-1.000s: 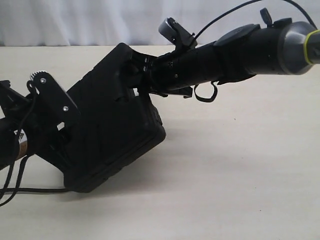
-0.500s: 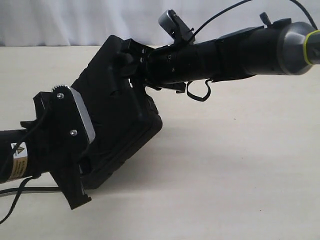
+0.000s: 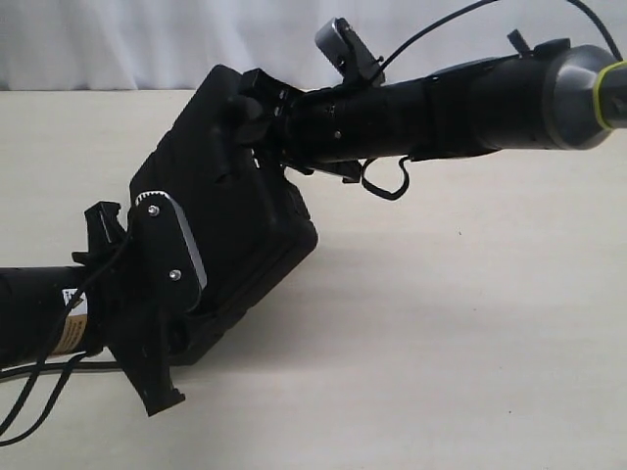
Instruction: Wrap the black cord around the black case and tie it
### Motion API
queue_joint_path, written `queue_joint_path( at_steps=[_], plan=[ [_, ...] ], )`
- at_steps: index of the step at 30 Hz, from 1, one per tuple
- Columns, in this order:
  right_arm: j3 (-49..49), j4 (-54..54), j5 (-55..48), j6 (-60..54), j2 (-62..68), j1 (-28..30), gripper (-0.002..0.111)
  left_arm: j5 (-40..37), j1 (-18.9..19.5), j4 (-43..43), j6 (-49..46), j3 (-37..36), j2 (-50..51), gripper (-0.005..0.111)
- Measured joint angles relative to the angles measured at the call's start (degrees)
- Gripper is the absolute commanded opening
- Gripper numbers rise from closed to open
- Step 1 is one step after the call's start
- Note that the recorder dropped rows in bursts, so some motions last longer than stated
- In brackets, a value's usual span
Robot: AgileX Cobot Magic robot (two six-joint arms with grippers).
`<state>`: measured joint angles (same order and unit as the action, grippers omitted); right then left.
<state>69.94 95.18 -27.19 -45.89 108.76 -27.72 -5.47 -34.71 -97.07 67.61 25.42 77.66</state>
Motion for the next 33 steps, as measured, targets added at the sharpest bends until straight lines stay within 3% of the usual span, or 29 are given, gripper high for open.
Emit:
queue_joint_path(
  at_steps=[8, 16, 24, 33],
  plan=[
    [0.57, 3.3, 11.43, 2.8, -0.38, -5.01, 0.004, -5.9, 0.0, 2.3, 0.0, -0.11, 0.28, 0.051],
    [0.57, 4.11, 14.24, 14.5, -0.61, -5.26, 0.004, -15.27, 0.0, 3.13, -0.09, -0.34, 0.67, 0.051],
    [0.57, 3.88, 14.17, 20.08, -0.64, -5.75, 0.004, -13.38, 0.09, 0.59, 0.05, -0.34, 0.75, 0.052],
    [0.57, 3.21, 14.09, 22.76, -0.64, -5.75, 0.004, -11.0, 0.09, -1.17, 0.17, -0.34, 0.75, 0.076]
  ],
)
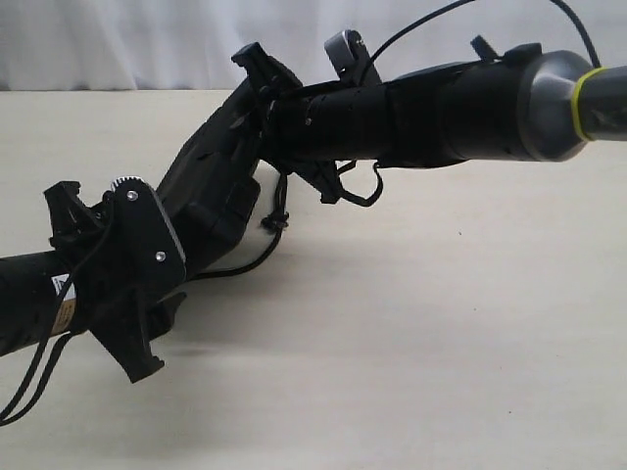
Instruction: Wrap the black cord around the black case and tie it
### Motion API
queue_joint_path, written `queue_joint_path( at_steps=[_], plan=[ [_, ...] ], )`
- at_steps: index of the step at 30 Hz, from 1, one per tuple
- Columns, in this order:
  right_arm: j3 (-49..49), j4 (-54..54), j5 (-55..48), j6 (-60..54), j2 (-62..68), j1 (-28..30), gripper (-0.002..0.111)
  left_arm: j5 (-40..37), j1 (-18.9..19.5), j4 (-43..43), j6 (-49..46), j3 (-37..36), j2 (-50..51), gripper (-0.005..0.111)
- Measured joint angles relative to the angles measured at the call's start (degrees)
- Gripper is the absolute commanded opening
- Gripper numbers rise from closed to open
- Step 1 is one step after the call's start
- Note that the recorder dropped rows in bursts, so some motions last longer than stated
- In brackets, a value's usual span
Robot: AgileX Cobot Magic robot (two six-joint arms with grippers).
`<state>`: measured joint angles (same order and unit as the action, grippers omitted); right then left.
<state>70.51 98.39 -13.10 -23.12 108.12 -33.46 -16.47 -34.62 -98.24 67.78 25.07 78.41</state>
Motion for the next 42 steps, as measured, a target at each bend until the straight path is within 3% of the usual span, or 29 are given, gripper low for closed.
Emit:
queue_joint_path(
  at_steps=[6, 13, 14, 16, 17, 19, 20, 22, 25, 28, 31, 35, 42],
  plan=[
    [0.0, -0.14, -0.92, 0.43, 0.0, 0.0, 0.004, -1.36, 0.0, -0.85, 0.85, 0.0, 1.54, 0.075],
    [0.0, 0.36, -5.0, 3.74, 0.0, -0.46, 0.004, -12.35, 0.0, -1.44, 12.96, 0.89, 7.57, 0.072],
    [0.0, 0.49, -5.0, 4.06, 0.0, -0.46, 0.004, -13.35, 0.0, -1.44, 14.49, 1.37, 8.16, 0.06],
    [0.0, 1.6, -4.49, 3.26, 0.0, 0.03, 0.004, -14.52, 0.0, -0.68, 17.9, 3.38, 9.11, 0.005],
    [0.0, 1.9, -4.49, 1.15, -0.1, 0.13, 0.006, -13.71, 0.0, -0.34, 18.01, 3.77, 9.2, 0.0],
    [0.0, 3.24, -4.49, -5.42, -0.1, 0.13, 0.031, -13.14, 0.0, 0.02, 17.9, 3.87, 9.2, 0.0],
    [0.0, 3.24, -4.61, -7.58, -0.1, 0.13, 0.051, -13.05, 0.0, 0.13, 17.9, 3.8, 9.2, 0.0],
    [0.0, 2.34, -7.74, -15.23, -0.24, 0.8, 0.069, -13.69, 0.0, -0.28, 17.23, 4.03, 8.91, 0.0],
    [0.0, -6.6, -9.97, -18.37, -4.2, 7.19, 0.069, -12.92, 0.0, 1.63, 16.73, 4.26, 1.55, 0.0],
    [0.0, -24.56, -10.07, -11.62, -9.52, 13.94, 0.069, -14.29, 0.0, 16.35, 13.91, 4.38, -4.26, 0.0],
    [0.0, -42.04, -11.28, -2.27, -9.65, 14.43, 0.069, -14.54, 0.0, 25.25, 13.12, 1.96, -4.29, 0.0],
    [0.0, -52.55, -12.47, 1.93, -7.27, 14.45, 0.069, -13.86, 0.0, 27.62, 15.48, -0.86, -4.86, 0.0],
    [2.66, -54.33, -12.12, -5.33, 5.27, 9.21, 0.063, -12.84, 0.0, 25.58, 17.6, -0.94, -1.79, 0.0]
  ],
)
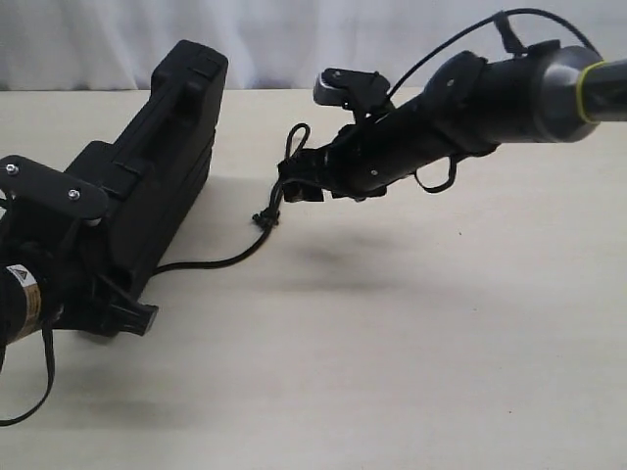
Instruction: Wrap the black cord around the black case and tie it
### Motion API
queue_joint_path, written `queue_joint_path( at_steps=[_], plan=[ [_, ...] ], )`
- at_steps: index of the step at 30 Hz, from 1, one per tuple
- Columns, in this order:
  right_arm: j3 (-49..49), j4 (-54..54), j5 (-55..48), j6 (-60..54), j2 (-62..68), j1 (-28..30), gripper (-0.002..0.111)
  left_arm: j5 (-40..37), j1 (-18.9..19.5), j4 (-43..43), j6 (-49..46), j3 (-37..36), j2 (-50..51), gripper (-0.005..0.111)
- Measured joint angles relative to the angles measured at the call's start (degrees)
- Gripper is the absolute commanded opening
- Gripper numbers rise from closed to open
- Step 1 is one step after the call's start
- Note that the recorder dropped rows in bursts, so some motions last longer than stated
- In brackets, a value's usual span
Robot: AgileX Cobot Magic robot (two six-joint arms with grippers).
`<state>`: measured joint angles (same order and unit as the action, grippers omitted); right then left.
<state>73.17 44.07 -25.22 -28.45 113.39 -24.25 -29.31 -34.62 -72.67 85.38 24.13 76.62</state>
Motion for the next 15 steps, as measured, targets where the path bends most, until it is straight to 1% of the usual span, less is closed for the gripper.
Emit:
queue_joint_path(
  at_steps=[1, 2, 5, 7, 11, 12, 13, 14, 15],
  plan=[
    [3.28, -1.3, -1.13, 1.12, 2.37, -0.55, 0.063, 0.0, 0.0, -0.84, 0.0, 0.11, 0.53, 0.0],
    [7.18, -4.95, -1.78, 5.26, 5.37, -1.33, 0.063, 0.0, 0.0, -1.21, 0.0, 0.11, 0.81, 0.0],
    [18.0, -25.22, -3.32, 25.0, 12.94, -2.33, 0.063, 0.0, 0.0, -1.46, 0.0, 0.2, 0.99, 0.0],
    [23.09, -28.59, -3.78, 28.45, 16.85, -2.42, 0.063, 0.32, 0.0, -1.72, 0.0, 0.2, 1.08, 0.0],
    [29.35, -29.37, -3.06, 30.8, 23.35, -2.55, 0.062, 1.07, 0.0, -1.72, 0.0, 0.2, 1.08, 0.0],
    [31.12, -29.51, -2.58, 30.93, 24.7, -2.55, 0.056, 1.07, 0.0, -1.72, 0.0, 0.2, 1.08, 0.0],
    [32.81, -29.51, -2.34, 31.31, 25.86, -2.55, 0.038, 1.07, 0.0, -1.72, 0.0, 0.2, 1.08, 0.0],
    [34.01, -29.51, -2.11, 31.7, 26.8, -2.55, 0.012, 1.07, 0.0, -1.72, 0.0, 0.2, 1.08, 0.0],
    [34.51, -30.32, -1.97, 32.08, 27.32, -2.55, 0.005, 1.07, 0.0, -1.72, 0.0, 0.2, 1.08, 0.0]
  ],
)
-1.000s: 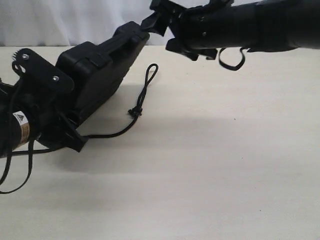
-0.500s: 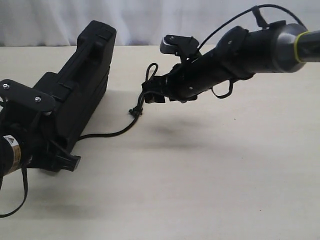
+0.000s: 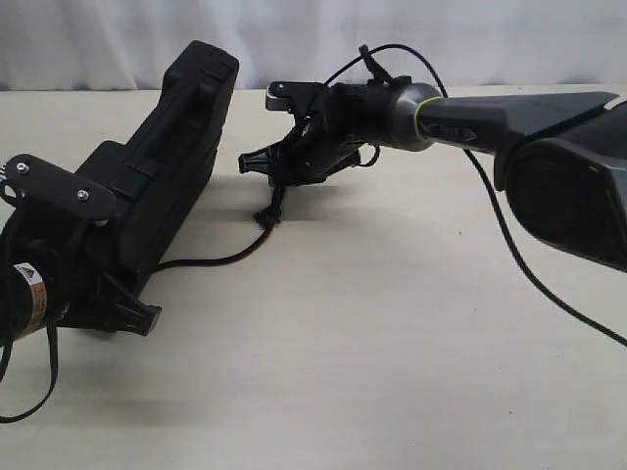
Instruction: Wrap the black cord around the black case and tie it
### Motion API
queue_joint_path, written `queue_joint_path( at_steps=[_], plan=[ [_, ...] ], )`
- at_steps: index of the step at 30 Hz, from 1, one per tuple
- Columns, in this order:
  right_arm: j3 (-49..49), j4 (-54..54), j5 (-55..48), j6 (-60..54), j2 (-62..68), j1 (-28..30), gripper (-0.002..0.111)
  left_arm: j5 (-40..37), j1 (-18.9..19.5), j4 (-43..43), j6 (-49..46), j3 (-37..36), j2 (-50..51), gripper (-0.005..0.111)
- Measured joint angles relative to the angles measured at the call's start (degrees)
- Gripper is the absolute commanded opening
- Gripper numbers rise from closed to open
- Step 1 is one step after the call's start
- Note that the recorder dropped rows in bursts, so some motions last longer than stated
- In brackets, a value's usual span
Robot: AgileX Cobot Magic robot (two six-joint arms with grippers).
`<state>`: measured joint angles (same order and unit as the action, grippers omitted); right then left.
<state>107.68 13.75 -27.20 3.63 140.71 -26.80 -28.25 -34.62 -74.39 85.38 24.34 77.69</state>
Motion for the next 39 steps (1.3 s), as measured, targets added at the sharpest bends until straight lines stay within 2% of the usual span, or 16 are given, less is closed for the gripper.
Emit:
queue_joint_path(
  at_steps=[3, 4, 6, 10, 13, 18, 23, 26, 30, 32, 34, 35, 36, 37, 39],
  plan=[
    [-0.74, -8.57, -1.59, 8.48, -0.86, -0.13, 0.004, 0.12, 0.0, 0.23, -0.11, 0.0, 0.0, 0.0],
    [-3.64, -9.72, -0.52, 9.25, -2.39, -0.13, 0.004, 0.12, 0.0, 0.64, -0.21, 0.0, 0.0, 0.0],
    [-16.35, -10.36, 7.9, 9.08, -9.36, -0.13, 0.004, 0.12, 0.0, 0.87, -0.41, 0.0, 0.0, 0.0],
    [-45.45, -12.34, 33.54, 2.02, -25.75, -1.21, 0.004, 0.12, 0.0, 1.21, -0.41, 0.02, 0.0, 0.0],
    [-56.34, -23.28, 41.53, 0.27, -34.45, -6.15, 0.004, 0.12, 0.0, 1.21, -0.41, 0.02, 0.0, 0.0],
    [-58.23, -31.24, 38.57, 0.25, -40.7, -10.14, 0.004, 0.23, 0.0, 1.31, -1.5, 0.02, 0.0, 0.0],
    [-58.23, -32.31, 35.21, -0.9, -42.4, -11.19, 0.004, 0.35, 0.0, 0.06, -1.85, 0.02, 0.0, 0.0],
    [-58.11, -32.31, 34.07, 2.98, -42.48, -11.19, 0.004, 0.59, 0.0, -2.47, -1.85, 0.02, 0.04, 0.0],
    [-54.79, -32.31, 26.82, 5.58, -42.62, -11.19, 0.004, 0.93, 0.0, -4.9, -1.85, -0.08, 0.4, 0.0],
    [-54.69, -32.02, 21.54, 2.05, -45.12, -11.19, 0.004, 0.93, 0.0, -4.9, -1.85, -0.08, 0.4, 0.0],
    [-54.66, -24.55, 18.29, -7.92, -47.89, -11.19, 0.004, 0.93, 0.0, -4.9, -1.85, -0.08, 0.4, 0.0],
    [-53.47, -8.42, 12.35, -25.32, -48.95, -11.19, 0.004, 0.93, 0.0, -4.9, -1.85, -0.08, 0.4, 0.0],
    [-51.89, 11.18, 5.73, -48.23, -48.95, -11.19, 0.004, 0.93, 0.0, -4.9, -1.99, -0.08, 0.4, 0.0],
    [-51.0, 25.61, 1.9, -61.67, -48.95, -11.19, 0.004, 0.93, 0.0, -4.9, -1.99, -0.08, 0.4, 0.0],
    [-50.02, 33.42, 0.67, -68.3, -48.95, -10.92, 0.004, 0.93, 0.0, -4.9, -1.99, -0.08, 0.4, 0.0]
  ],
)
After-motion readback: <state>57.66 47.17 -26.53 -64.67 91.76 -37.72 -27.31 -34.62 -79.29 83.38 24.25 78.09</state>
